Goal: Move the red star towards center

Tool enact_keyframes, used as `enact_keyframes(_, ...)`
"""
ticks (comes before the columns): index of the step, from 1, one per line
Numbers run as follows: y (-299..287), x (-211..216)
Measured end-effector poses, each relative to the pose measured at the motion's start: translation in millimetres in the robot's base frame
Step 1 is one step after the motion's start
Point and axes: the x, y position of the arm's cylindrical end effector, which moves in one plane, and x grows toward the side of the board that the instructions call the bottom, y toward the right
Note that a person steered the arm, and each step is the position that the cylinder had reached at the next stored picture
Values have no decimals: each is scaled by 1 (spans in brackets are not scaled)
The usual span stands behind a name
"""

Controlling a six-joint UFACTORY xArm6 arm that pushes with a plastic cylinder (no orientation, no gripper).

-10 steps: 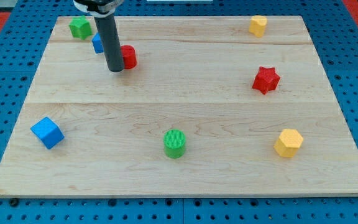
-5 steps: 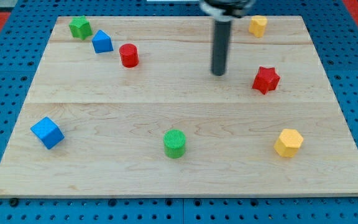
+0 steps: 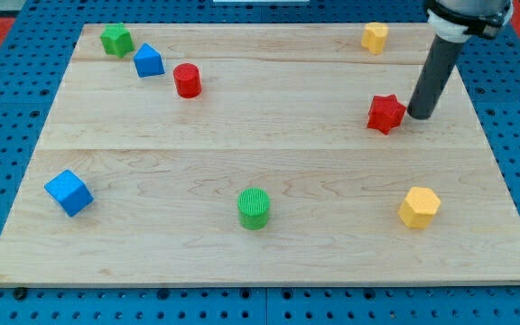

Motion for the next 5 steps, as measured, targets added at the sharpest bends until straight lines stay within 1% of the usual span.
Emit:
enact_keyframes(1,-47,-11)
enact_keyframes(2,-97,1)
enact_keyframes(3,-91,23)
enact_keyframes(4,-46,41)
enact_keyframes(5,-40,77)
